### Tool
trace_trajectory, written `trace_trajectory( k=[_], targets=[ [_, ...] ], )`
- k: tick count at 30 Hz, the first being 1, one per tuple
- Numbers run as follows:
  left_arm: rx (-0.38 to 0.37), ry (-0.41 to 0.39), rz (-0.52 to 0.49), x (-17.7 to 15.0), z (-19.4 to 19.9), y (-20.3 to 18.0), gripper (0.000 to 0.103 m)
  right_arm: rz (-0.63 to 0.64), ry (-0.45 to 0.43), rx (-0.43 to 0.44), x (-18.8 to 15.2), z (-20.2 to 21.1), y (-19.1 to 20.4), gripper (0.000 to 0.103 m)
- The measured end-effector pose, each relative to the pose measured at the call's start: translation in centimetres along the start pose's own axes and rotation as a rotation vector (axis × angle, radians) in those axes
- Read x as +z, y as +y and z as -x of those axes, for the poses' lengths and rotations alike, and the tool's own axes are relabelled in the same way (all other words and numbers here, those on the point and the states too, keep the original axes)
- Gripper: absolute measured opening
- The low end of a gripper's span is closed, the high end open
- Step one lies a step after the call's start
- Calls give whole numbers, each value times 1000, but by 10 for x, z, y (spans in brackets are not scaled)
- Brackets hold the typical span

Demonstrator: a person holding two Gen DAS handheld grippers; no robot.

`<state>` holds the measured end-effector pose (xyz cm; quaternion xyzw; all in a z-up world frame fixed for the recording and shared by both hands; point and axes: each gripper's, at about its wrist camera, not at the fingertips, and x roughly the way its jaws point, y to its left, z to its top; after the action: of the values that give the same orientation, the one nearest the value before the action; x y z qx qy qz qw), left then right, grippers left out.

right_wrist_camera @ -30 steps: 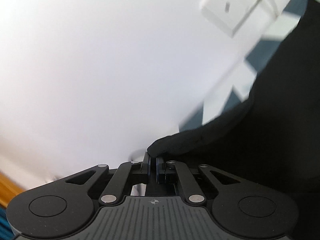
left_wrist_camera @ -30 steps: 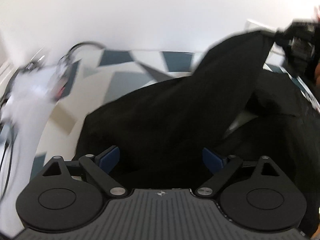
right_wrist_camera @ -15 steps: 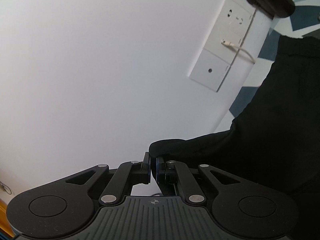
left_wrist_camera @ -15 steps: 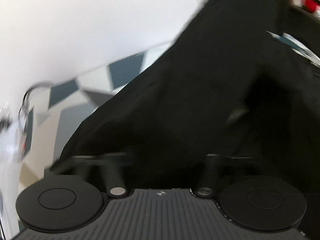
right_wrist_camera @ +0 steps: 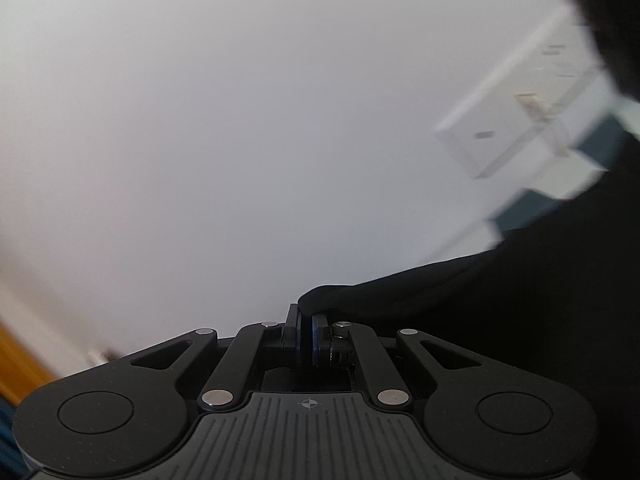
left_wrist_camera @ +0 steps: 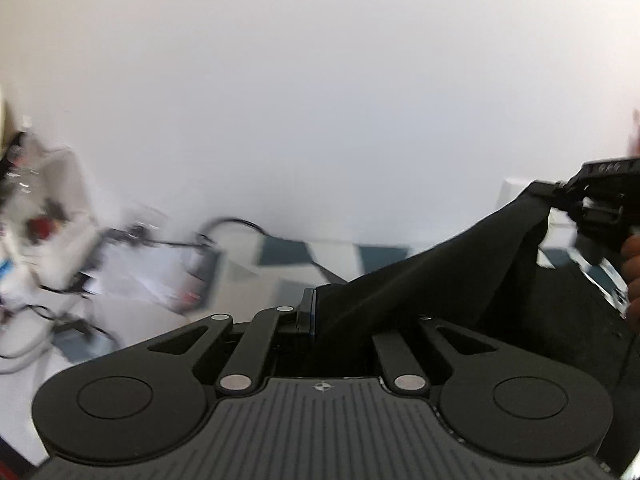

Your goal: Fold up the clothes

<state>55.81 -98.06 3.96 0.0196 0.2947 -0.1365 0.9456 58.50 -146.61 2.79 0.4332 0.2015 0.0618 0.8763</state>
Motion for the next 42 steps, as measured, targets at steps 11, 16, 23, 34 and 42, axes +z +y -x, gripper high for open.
trace_trajectory(
  k=[11,16,23,34,42],
  targets=[
    [241,102,30,40,-136,78,73,35,30,-350,-17,-131,-18,51],
    [33,197,-49,16,-159,39,73,42,-22,-668,-6,-93,-84,51],
    [-65,353,-80,-18,-193,-17,73,240,84,-847,0,-90,-127,52],
    [106,418,-50,-33,-188,-19,79,647,333,-648,-21,-185,-122,4],
    [85,418,-39,-37,-191,-38,89,567,199,-808,26,-160,-174,1]
  ],
)
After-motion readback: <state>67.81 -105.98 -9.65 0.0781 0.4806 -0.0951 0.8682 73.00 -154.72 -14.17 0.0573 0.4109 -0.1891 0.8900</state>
